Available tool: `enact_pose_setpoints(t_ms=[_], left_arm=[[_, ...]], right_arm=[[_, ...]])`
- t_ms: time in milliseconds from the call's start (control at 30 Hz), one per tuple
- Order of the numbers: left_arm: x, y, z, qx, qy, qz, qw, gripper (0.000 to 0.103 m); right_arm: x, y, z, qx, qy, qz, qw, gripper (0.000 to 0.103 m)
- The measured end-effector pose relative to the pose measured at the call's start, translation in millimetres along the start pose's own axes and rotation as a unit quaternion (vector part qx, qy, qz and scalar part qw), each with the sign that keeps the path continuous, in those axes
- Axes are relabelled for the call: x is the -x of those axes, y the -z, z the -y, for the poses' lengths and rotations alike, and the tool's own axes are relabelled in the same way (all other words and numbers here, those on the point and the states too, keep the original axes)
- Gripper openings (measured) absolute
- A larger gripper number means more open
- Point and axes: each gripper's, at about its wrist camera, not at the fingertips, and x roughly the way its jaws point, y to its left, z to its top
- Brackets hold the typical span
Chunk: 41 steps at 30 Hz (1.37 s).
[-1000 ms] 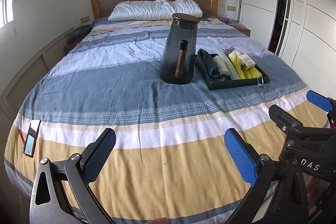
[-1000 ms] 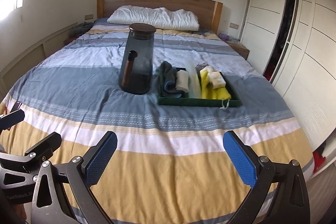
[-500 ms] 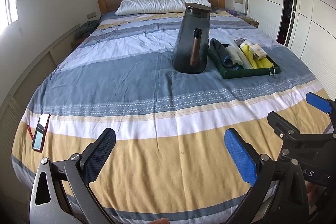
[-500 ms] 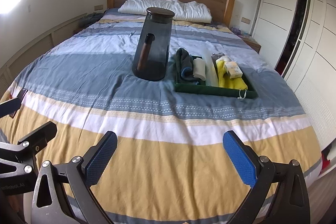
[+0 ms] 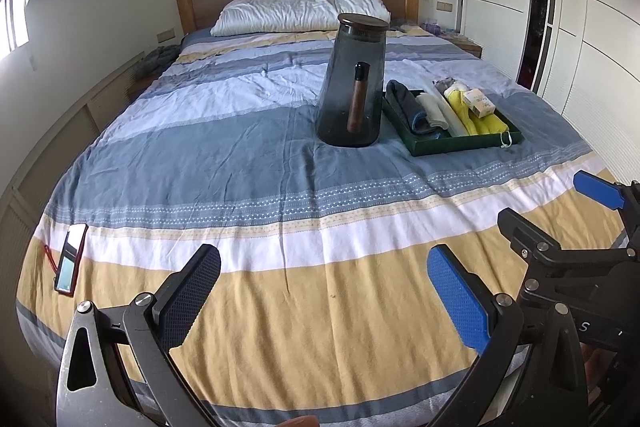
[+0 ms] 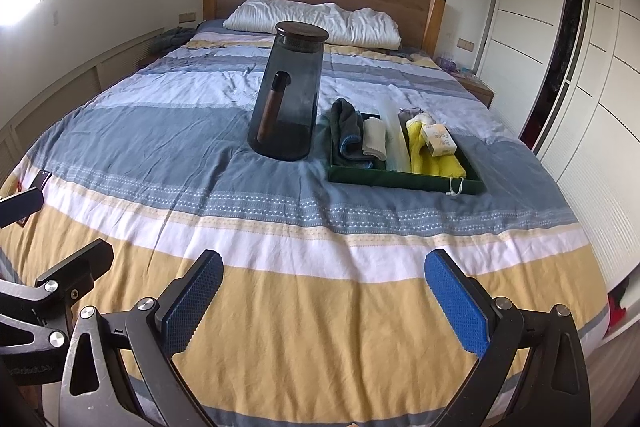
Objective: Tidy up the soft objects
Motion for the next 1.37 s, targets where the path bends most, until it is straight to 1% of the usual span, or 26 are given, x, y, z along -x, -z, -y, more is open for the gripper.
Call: enact_pose_setpoints(t_ms=[1367], left_arm=[[5.8,0.2,1.5,0.006,0.006,0.005,0.9999,0.101]], right_arm=[[7.6,-2.8,4.9,-0.002,0.005,0.007,1.0,0.103]])
